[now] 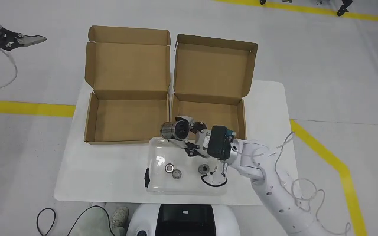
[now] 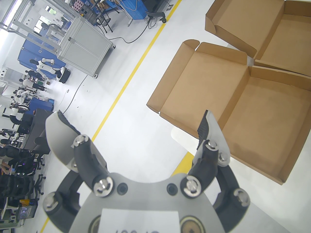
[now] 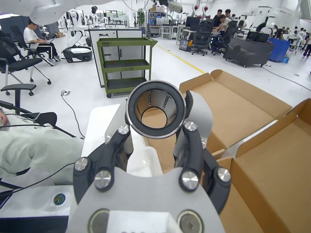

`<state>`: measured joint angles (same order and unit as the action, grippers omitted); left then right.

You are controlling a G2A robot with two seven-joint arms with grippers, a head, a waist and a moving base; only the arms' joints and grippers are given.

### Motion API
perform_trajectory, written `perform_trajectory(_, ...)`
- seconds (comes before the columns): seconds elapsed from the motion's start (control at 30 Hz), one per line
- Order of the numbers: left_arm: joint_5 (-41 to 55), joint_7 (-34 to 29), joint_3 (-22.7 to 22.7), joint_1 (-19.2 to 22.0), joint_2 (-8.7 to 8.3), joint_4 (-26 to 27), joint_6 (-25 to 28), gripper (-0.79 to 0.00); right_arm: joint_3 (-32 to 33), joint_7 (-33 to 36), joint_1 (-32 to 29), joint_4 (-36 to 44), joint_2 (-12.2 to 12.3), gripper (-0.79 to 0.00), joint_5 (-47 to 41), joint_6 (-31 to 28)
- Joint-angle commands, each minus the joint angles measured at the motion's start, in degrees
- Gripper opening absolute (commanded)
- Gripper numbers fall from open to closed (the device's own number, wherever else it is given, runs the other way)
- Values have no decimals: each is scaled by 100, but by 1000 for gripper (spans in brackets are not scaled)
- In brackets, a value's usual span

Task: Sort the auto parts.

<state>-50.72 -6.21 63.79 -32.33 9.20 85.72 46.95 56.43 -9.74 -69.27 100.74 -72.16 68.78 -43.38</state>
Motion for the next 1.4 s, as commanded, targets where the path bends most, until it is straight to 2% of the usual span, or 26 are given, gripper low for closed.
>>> perform_trajectory(0.0, 0, 0, 0, 0, 0, 0, 0, 0, 1, -34, 82, 41, -12, -785, -78, 32)
perform_trajectory(0.5, 0, 0, 0, 0, 0, 0, 0, 0, 155, -69, 716, 675, -99, -785, -521, 384)
perform_trajectory(0.83, 0, 0, 0, 0, 0, 0, 0, 0, 437, 16, 880, 985, -98, -785, -738, 447)
perform_trajectory(1.07, 0, 0, 0, 0, 0, 0, 0, 0, 444, 161, 813, 1019, -94, -785, -670, 481)
perform_trajectory(1.37, 0, 0, 0, 0, 0, 0, 0, 0, 357, 89, 306, 639, -54, -785, -222, 441)
